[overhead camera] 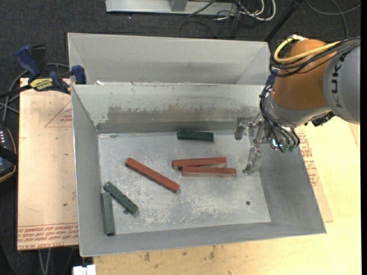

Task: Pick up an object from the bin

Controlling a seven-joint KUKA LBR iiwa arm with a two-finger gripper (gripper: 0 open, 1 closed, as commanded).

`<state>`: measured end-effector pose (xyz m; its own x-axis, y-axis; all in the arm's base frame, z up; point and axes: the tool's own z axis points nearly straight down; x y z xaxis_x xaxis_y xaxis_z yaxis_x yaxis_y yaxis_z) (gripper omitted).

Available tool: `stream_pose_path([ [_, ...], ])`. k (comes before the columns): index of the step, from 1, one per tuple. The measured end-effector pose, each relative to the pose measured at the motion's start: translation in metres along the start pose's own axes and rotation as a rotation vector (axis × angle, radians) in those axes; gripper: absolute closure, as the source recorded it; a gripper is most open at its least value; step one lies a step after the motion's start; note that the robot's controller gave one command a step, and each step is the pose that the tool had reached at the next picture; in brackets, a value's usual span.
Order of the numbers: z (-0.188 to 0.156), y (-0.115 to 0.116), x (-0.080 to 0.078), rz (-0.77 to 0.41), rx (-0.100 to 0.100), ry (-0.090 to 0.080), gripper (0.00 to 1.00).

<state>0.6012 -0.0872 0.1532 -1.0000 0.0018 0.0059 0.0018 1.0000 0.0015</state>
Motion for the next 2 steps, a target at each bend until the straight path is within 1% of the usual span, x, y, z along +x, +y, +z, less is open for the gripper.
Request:
stream_pose_path([
  [1,0.0851,0.0581,0.0419,0.145,-0.001,-0.007,0.0],
  [2,0.0793,0.0564,0.0379,0.145,-0.001,-0.018,1.0],
])
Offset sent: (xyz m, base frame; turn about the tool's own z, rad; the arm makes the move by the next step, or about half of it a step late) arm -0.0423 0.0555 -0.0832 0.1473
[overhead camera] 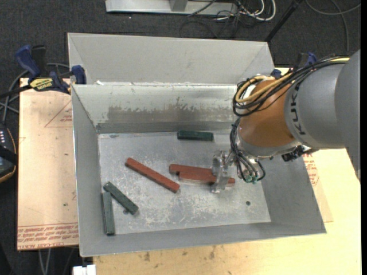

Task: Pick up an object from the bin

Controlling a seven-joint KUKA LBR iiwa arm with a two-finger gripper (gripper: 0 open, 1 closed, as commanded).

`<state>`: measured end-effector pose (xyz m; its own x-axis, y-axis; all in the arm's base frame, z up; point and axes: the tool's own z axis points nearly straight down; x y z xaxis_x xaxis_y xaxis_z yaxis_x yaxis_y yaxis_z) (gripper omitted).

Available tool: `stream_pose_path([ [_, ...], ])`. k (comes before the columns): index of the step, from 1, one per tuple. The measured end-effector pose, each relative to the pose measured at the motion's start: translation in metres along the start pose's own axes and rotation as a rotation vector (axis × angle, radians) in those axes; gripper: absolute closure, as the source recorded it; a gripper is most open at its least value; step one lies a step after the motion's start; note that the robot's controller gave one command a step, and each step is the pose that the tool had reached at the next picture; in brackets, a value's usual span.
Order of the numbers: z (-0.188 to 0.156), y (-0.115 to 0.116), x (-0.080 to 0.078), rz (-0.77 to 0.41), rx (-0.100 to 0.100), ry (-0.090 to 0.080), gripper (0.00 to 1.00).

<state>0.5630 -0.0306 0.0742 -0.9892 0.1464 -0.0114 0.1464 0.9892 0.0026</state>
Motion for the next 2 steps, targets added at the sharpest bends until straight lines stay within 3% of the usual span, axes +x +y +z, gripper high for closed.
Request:
stream_pose_path([
  [1,-0.1638,-0.0126,0.0085,-0.15,0.002,0.0,1.0],
  [2,-0.1588,-0.0123,0.0098,-0.151,0.001,0.009,0.0],
])
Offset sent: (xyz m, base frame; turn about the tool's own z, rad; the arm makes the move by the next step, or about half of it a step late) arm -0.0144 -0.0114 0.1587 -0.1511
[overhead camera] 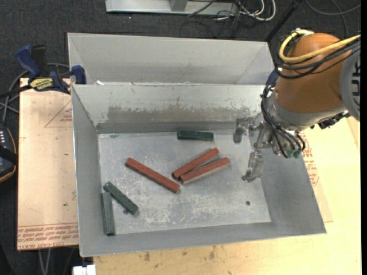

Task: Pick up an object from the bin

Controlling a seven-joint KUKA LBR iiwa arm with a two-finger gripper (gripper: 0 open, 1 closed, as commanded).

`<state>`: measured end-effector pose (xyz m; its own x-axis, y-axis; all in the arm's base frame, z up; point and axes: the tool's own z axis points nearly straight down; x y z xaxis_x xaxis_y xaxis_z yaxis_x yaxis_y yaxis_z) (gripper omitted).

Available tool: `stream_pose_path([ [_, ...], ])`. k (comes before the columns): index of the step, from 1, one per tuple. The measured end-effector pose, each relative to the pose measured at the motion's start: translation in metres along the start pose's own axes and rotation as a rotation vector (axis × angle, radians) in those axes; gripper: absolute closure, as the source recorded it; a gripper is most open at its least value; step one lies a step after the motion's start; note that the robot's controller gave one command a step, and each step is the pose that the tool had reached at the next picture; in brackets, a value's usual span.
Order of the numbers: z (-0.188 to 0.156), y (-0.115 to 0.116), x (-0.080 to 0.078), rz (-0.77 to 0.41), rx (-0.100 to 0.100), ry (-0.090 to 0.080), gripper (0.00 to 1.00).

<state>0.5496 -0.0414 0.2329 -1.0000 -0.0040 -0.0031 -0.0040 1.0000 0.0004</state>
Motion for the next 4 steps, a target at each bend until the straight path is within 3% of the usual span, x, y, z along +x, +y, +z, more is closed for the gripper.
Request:
stream_pose_path([
  [1,0.12,0.011,-0.025,-0.048,-0.001,0.009,0.0],
  [2,0.161,0.052,-0.061,-0.111,-0.003,0.001,0.0],
  [3,0.159,0.049,-0.061,-0.108,-0.001,0.001,1.0],
  [4,0.138,0.079,0.003,-0.267,-0.002,0.005,1.0],
])
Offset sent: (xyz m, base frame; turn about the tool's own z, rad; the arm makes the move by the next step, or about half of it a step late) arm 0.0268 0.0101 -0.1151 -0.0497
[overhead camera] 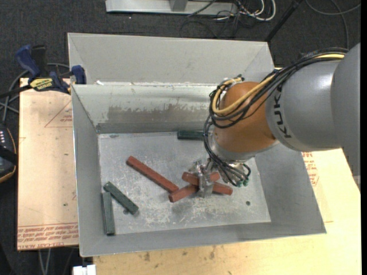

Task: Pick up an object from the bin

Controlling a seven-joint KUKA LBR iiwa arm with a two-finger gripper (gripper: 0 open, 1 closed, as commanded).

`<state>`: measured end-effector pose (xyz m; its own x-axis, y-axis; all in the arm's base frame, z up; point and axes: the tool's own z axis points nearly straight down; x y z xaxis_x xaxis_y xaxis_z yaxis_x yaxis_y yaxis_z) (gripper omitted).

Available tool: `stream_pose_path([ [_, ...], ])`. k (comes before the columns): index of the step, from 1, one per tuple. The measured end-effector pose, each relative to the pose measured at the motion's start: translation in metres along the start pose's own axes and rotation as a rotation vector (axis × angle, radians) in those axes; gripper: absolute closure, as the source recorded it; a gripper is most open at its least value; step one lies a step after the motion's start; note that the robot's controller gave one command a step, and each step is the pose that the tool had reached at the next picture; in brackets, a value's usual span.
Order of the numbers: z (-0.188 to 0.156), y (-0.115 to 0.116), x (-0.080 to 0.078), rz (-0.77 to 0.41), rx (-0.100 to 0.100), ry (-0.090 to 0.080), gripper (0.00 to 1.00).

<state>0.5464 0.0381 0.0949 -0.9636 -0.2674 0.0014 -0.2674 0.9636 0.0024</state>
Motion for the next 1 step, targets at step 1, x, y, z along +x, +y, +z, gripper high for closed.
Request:
stream_pose_path([
  [1,-0.1594,-0.0245,-0.0012,-0.215,0.006,-0.012,1.0],
])
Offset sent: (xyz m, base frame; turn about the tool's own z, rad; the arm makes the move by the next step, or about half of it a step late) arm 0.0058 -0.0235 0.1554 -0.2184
